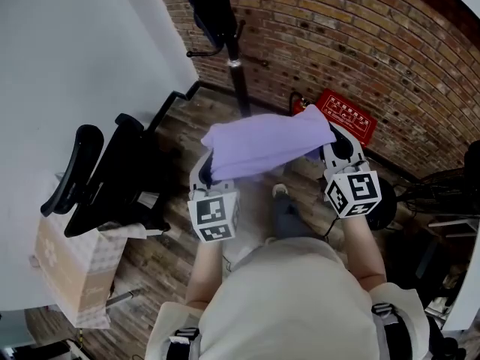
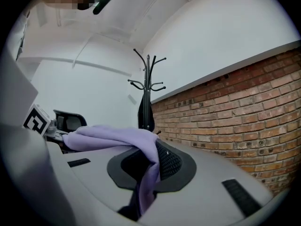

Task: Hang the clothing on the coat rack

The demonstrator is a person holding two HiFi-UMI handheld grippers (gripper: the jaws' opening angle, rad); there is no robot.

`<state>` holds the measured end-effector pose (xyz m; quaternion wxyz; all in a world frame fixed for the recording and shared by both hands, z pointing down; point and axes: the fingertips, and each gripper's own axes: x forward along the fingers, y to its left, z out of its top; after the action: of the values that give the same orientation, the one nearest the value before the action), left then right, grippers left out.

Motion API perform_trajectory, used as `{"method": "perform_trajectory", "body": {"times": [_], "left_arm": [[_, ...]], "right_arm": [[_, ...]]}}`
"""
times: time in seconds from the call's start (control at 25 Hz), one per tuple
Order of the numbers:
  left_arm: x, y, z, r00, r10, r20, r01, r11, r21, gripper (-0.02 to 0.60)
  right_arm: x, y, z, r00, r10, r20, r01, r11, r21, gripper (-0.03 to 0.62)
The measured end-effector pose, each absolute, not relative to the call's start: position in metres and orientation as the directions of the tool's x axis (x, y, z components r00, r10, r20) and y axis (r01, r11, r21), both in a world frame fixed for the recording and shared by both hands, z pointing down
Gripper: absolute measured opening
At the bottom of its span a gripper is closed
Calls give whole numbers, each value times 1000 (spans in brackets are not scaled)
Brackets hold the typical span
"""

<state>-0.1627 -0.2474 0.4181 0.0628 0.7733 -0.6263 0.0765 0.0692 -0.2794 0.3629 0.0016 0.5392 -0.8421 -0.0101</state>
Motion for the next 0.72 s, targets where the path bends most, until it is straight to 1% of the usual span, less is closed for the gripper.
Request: {"method": "perform_trajectory", "body": {"times": [0.32, 0.72], "left_arm": [[-155, -307, 405, 210, -963, 169, -973, -223, -60, 81], [-160, -397, 380, 162, -975, 152, -981, -176, -82, 81]], "right_arm": [[74, -346, 345, -426, -903, -59, -905, 425, 26, 17], [67, -447, 318, -476, -874, -97, -879, 476, 28, 17]]}}
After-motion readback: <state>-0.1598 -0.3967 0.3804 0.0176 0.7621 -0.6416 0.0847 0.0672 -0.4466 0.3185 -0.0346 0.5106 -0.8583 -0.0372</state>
